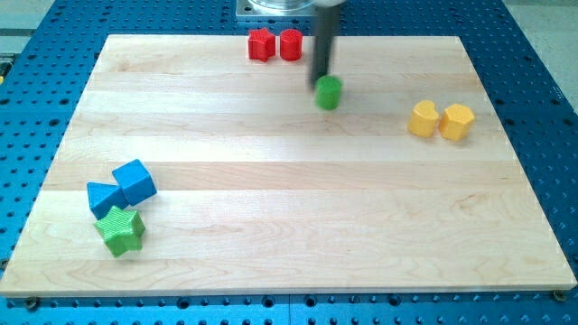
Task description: Push the green star into the green circle
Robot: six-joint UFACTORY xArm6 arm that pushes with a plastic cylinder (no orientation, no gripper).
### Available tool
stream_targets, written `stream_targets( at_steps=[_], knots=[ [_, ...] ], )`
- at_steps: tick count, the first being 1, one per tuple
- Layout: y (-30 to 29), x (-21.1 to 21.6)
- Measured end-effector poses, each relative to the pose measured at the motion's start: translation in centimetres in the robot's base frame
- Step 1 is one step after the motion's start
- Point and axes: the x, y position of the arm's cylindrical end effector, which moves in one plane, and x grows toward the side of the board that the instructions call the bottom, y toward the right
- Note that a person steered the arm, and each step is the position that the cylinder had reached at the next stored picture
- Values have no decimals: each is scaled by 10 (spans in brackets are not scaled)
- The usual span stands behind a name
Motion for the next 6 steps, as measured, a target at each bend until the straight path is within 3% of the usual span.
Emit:
stream_targets(
  at_steps=[1,2,4,5,6],
  knots=[
    [-20,31],
    [9,-15],
    [33,46],
    [111,53],
    [111,73]
  ],
)
